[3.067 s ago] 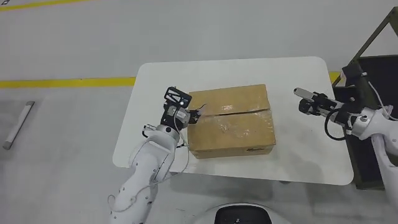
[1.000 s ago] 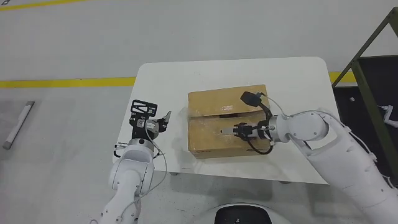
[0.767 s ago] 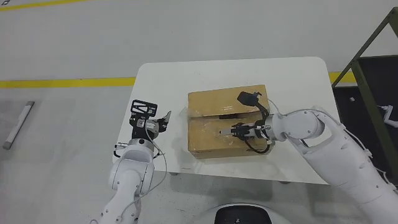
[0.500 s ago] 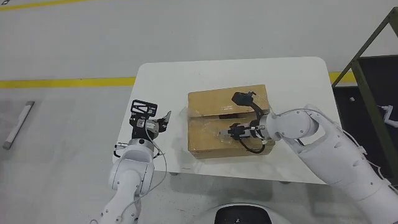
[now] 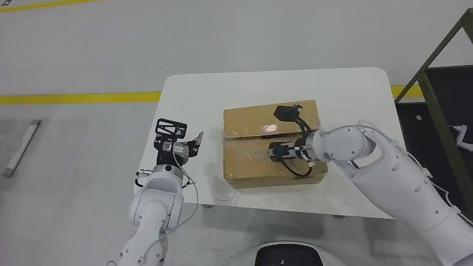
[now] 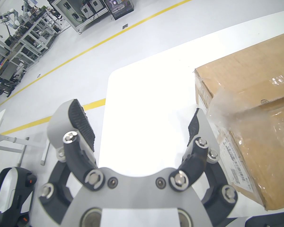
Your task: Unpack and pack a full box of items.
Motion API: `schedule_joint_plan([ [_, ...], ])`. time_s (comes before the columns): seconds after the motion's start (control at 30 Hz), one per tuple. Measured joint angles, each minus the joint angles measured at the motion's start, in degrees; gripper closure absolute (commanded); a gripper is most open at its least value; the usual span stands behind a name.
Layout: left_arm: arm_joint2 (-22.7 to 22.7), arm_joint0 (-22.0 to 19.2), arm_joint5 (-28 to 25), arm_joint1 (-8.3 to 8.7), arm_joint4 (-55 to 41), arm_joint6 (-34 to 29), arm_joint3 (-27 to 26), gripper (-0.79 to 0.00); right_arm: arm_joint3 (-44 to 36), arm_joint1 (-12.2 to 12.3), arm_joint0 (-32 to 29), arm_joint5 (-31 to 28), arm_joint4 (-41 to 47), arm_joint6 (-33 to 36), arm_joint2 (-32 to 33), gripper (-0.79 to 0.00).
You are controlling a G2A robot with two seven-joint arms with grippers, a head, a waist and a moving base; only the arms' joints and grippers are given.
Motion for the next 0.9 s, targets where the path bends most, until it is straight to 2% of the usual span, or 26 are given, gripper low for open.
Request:
schedule_joint_plan([
  [0.27,-0.5,0.4,-0.6,-0.18,-1.3,2.1,0.1,-0.785,-2.9,1.1,0.1,-1.1,4.8,1.5,7.1,0.000],
  [0.6,1.7,-2.5,-1.7,-0.76,-1.9,3.8,1.3,-0.770,-5.5,2.6,-0.1,-1.3,6.6,4.4,14.1,0.000],
  [0.67,2.5,-3.1,-2.0,-0.91,-2.1,4.1,1.6,-0.616,-5.4,2.9,-0.3,-1.5,6.3,5.3,14.9,0.000],
  [0.7,3.0,-3.5,-2.2,-1.01,-2.2,4.3,1.8,-0.582,-5.3,3.2,-0.4,-1.7,5.7,6.2,15.3,0.000],
  [0.77,4.0,-4.3,-2.3,-1.22,-2.5,4.5,2.2,-0.391,-5.0,3.6,-0.6,-2.0,4.9,8.1,15.9,0.000],
  [0.9,6.0,-5.7,-2.1,-1.69,-3.7,3.9,3.4,-0.354,-4.5,4.2,-1.0,-2.6,4.5,12.3,16.6,0.000],
])
